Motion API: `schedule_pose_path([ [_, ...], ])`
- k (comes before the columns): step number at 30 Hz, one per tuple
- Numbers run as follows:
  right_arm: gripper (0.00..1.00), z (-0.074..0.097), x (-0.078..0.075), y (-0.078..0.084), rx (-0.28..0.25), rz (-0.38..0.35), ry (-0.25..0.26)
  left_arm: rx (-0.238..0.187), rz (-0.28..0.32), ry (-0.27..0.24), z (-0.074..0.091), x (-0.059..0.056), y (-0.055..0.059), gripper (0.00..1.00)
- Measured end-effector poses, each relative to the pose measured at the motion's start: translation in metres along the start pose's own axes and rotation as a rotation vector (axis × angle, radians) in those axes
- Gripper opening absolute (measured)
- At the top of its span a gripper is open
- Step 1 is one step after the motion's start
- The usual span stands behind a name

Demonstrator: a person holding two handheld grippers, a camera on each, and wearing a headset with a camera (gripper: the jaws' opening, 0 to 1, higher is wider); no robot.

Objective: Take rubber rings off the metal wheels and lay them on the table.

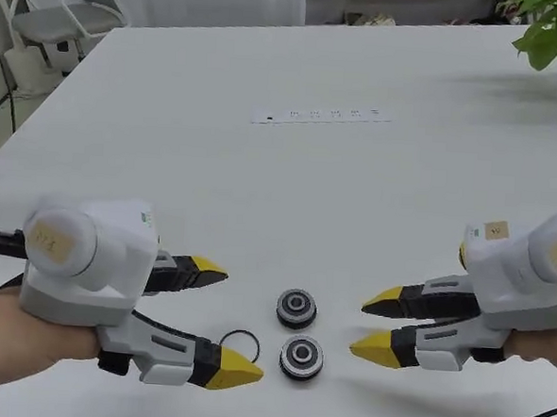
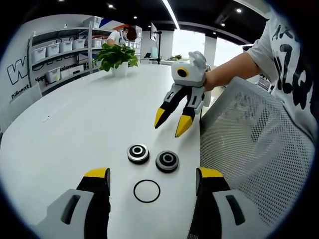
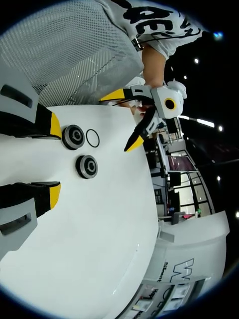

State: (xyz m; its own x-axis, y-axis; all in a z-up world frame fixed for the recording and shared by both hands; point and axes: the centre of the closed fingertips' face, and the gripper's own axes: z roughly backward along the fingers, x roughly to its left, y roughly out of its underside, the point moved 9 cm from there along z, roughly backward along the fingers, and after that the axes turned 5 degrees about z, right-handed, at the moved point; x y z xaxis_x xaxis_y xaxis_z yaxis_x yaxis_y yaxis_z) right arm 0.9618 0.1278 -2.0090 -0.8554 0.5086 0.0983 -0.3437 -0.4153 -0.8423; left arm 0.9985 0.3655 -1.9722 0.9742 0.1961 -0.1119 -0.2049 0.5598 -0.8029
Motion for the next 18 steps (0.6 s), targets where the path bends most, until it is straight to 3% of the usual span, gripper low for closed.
schedule_pose_path([
  [18, 0.3, -0.007, 0.002, -0.001, -0.023, 0.021, -0.018, 0.032, -0.038, 0.063, -0.014, -0.002, 0.0, 0.57],
])
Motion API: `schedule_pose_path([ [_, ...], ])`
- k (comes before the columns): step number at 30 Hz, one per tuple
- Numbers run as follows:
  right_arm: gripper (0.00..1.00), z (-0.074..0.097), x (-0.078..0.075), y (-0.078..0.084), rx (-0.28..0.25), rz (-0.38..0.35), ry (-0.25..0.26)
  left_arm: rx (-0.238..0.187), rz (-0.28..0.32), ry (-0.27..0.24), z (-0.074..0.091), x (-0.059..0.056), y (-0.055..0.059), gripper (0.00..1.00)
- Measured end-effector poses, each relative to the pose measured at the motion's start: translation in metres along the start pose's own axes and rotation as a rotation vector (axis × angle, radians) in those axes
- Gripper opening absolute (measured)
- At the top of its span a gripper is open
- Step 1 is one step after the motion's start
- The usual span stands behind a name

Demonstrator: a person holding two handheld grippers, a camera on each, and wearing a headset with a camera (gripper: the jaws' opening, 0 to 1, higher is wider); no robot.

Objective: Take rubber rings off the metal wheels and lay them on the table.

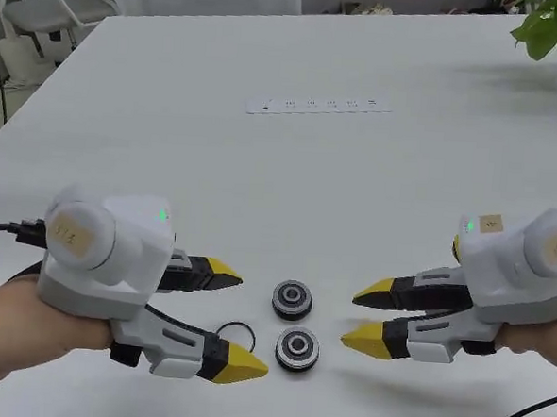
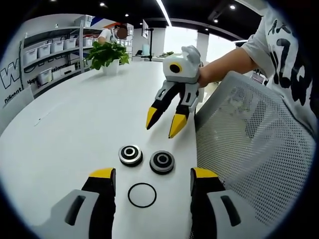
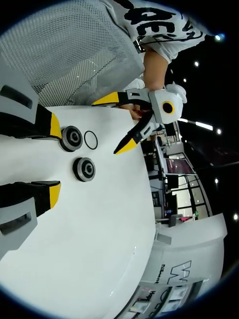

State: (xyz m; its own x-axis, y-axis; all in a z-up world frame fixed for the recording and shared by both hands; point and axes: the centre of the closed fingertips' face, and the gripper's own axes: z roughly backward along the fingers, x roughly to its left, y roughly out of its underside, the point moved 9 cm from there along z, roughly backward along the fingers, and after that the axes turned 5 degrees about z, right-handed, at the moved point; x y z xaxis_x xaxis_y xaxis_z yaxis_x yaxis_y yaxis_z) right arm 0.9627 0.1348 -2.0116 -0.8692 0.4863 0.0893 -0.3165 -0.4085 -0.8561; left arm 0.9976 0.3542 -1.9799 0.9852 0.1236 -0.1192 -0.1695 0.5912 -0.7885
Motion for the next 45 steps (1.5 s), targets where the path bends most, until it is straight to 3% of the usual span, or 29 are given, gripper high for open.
schedule_pose_path([
  [21, 0.3, -0.009, 0.003, 0.0, -0.013, 0.027, -0.044, 0.026, -0.03, 0.069, -0.021, -0.003, -0.007, 0.41],
  [37, 0.3, -0.013, 0.007, 0.004, 0.002, 0.033, -0.059, 0.044, -0.043, 0.121, -0.037, -0.013, -0.009, 0.27],
  [45, 0.3, -0.013, 0.009, 0.006, 0.01, 0.037, -0.06, 0.056, -0.037, 0.129, -0.041, -0.012, -0.006, 0.2],
])
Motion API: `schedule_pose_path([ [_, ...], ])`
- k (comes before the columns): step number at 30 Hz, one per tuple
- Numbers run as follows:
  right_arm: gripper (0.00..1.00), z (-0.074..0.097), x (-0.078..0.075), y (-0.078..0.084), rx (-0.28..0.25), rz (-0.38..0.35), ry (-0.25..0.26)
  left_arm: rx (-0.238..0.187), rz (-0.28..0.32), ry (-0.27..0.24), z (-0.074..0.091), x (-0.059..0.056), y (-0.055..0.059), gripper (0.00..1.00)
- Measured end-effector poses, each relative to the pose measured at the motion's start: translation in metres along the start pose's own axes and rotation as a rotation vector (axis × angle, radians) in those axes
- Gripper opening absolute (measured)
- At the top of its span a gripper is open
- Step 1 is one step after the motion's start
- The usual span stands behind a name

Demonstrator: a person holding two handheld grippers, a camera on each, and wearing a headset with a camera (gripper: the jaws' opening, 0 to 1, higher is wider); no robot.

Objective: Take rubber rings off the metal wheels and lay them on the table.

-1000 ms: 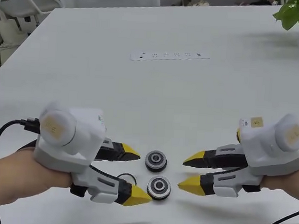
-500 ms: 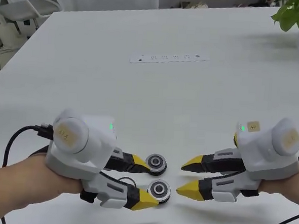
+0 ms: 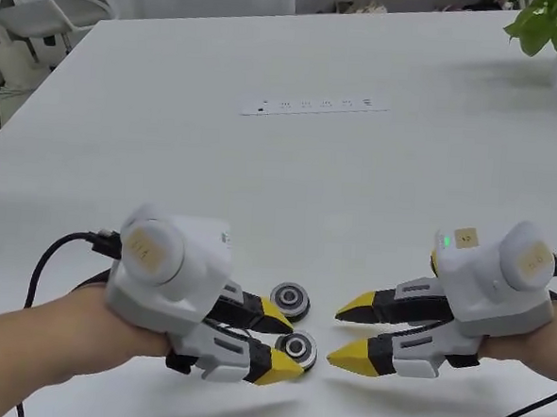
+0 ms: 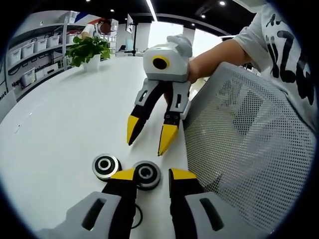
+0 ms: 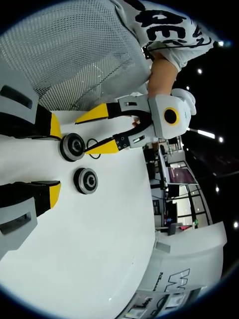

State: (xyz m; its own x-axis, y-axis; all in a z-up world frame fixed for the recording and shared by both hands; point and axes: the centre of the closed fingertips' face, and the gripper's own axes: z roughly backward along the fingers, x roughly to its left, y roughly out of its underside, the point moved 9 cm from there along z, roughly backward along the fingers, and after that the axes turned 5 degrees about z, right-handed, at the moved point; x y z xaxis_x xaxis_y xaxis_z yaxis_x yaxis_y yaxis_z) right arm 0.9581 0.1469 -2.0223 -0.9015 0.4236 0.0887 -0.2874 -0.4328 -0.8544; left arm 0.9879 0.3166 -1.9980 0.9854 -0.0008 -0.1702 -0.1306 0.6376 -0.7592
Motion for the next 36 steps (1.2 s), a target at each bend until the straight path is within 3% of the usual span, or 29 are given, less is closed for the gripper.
schedule_pose_path([
  [9, 0.29, 0.0, 0.0, 0.001, 0.006, 0.009, -0.002, 0.01, 0.02, -0.008, -0.004, 0.002, 0.004, 0.16],
  [23, 0.29, 0.0, -0.003, -0.003, 0.009, 0.027, -0.001, 0.006, -0.001, -0.055, -0.006, 0.004, 0.003, 0.07],
  [30, 0.29, -0.003, -0.003, -0.006, 0.019, 0.041, -0.019, 0.027, -0.112, -0.068, -0.007, 0.001, 0.002, 0.08],
  [36, 0.28, -0.007, -0.002, -0.009, 0.03, 0.056, -0.04, 0.023, -0.11, -0.072, -0.007, 0.001, 0.002, 0.07],
])
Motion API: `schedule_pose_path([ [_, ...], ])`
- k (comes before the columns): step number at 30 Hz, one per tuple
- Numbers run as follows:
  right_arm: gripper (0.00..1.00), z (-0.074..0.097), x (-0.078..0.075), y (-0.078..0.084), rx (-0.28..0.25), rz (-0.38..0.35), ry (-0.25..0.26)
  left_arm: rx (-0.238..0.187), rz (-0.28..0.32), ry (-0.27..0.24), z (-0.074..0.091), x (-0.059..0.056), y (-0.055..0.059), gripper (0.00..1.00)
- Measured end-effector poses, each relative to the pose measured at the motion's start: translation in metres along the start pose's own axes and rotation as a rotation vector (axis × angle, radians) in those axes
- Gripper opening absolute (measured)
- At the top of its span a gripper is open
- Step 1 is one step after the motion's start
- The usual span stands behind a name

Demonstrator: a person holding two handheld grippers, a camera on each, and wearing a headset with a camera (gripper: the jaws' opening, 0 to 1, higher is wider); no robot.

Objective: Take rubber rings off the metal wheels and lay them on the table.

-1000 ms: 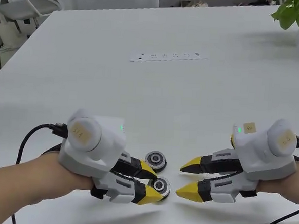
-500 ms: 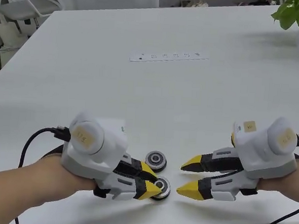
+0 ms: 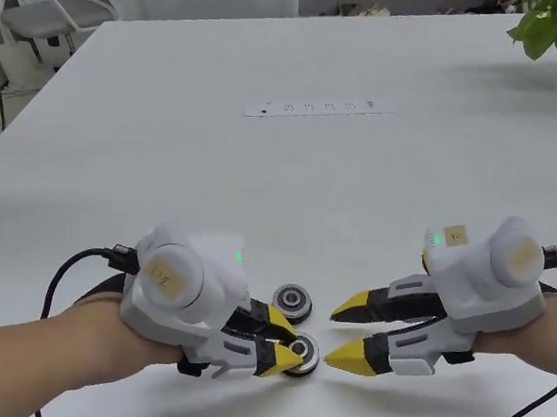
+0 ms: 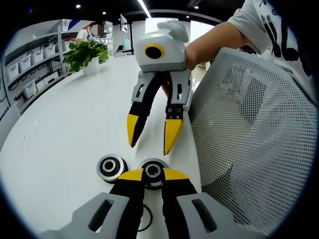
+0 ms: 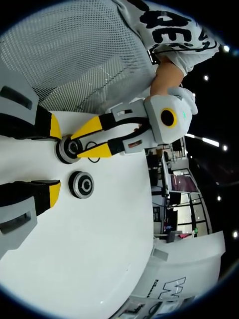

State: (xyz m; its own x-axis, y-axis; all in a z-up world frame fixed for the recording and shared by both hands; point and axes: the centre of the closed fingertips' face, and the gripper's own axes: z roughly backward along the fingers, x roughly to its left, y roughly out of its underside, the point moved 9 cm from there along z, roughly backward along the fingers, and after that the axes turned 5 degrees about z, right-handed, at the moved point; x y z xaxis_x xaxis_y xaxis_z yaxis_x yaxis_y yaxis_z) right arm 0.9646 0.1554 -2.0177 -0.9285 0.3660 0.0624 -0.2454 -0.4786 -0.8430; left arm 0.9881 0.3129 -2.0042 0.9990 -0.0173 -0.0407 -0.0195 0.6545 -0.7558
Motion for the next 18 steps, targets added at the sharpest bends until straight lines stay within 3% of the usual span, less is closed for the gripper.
schedule_pose_path([
  [12, 0.26, -0.012, 0.005, 0.0, 0.055, 0.049, -0.058, -0.014, 0.011, -0.01, 0.0, 0.0, 0.001, 0.07],
  [18, 0.26, -0.018, 0.007, -0.002, 0.058, 0.05, -0.068, -0.018, 0.017, -0.015, 0.0, 0.0, 0.002, 0.07],
])
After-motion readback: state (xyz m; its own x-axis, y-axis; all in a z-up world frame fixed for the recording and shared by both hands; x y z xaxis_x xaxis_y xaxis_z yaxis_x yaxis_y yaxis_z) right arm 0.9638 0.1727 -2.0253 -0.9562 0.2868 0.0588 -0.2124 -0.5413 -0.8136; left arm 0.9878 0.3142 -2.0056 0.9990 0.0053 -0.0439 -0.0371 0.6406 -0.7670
